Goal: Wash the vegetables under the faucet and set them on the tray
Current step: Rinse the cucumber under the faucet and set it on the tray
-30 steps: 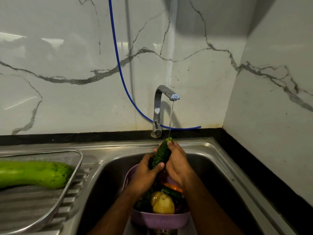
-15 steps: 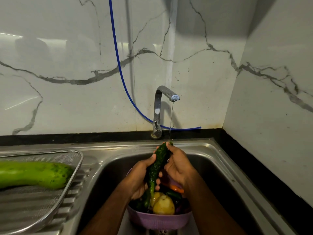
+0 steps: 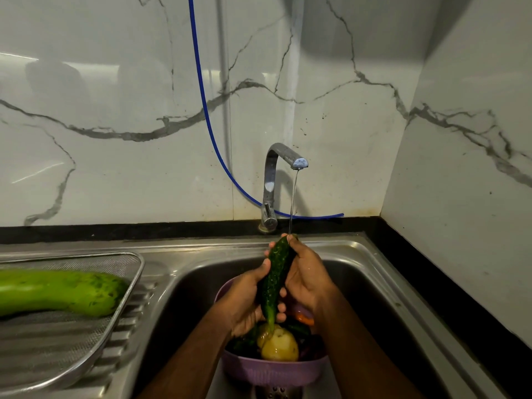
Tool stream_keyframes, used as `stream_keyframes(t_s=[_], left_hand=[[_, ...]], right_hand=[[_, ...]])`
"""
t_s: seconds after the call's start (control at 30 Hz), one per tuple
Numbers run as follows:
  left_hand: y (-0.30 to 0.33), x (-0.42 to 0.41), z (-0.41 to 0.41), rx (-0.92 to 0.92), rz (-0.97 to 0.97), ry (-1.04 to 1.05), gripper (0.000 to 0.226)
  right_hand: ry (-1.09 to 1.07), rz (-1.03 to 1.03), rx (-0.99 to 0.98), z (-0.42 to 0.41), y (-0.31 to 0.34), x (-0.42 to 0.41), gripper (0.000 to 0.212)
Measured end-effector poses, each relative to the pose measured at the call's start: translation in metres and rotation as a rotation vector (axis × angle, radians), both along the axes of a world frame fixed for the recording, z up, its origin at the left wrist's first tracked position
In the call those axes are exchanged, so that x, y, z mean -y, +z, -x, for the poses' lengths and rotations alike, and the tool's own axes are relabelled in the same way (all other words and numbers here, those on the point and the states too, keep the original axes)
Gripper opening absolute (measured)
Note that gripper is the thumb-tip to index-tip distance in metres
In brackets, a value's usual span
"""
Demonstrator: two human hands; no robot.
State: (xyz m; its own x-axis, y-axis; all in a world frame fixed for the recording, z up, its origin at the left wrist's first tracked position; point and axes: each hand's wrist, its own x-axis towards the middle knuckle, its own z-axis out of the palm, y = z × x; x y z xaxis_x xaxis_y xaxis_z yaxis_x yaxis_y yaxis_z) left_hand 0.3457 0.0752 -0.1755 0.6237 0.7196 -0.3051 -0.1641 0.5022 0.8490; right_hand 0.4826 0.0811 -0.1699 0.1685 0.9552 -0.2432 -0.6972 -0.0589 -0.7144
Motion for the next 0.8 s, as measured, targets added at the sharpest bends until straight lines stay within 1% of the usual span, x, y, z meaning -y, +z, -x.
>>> stream_keyframes(t_s=[0.1, 0.27, 0.33, 0.4, 0.5, 0.57, 0.63, 0.7, 0.73, 0.8], left_hand=[[-0.004, -0.002, -0.007, -0.030, -0.092, 0.024, 0.053], [-0.012, 0.001, -0.016, -0.162, -0.252, 0.162, 0.029], [-0.016, 0.003, -0.018, -0.207, -0.285, 0.207, 0.024], [-0.017, 0.005, -0.021, -0.205, -0.288, 0.242, 0.022], [-0.017, 0.004, -0.024, -0.155, -0.263, 0.326, 0.018], [-0.017, 0.000, -0.020, -0.109, -0.269, 0.389, 0.016], [-0.018, -0.004, -0.016, -0.109, -0.319, 0.434, 0.022], [-0.018, -0.005, -0.015, -0.137, -0.401, 0.463, 0.028], [-0.018, -0.004, -0.016, -0.150, -0.436, 0.473, 0.031], [-0.018, -0.002, -0.019, -0.163, -0.477, 0.477, 0.033]], right_hand=[[-0.125, 0.010, 0.088, 0.003, 0.006, -0.004, 0.026], [-0.414, -0.052, 0.091, -0.006, 0.005, -0.013, 0.028], [-0.459, -0.058, 0.067, -0.011, 0.003, -0.011, 0.029], [-0.410, -0.028, 0.035, -0.012, 0.002, -0.008, 0.032], [-0.269, 0.032, 0.078, -0.008, 0.000, -0.003, 0.040], [-0.196, 0.043, 0.080, -0.005, -0.003, -0.001, 0.055], [-0.134, 0.047, 0.076, -0.002, -0.004, 0.002, 0.069], [-0.083, 0.049, 0.111, 0.004, -0.006, 0.004, 0.073], [-0.081, 0.052, 0.117, 0.007, -0.006, 0.005, 0.076], [-0.158, 0.047, 0.123, 0.007, -0.009, 0.002, 0.083]])
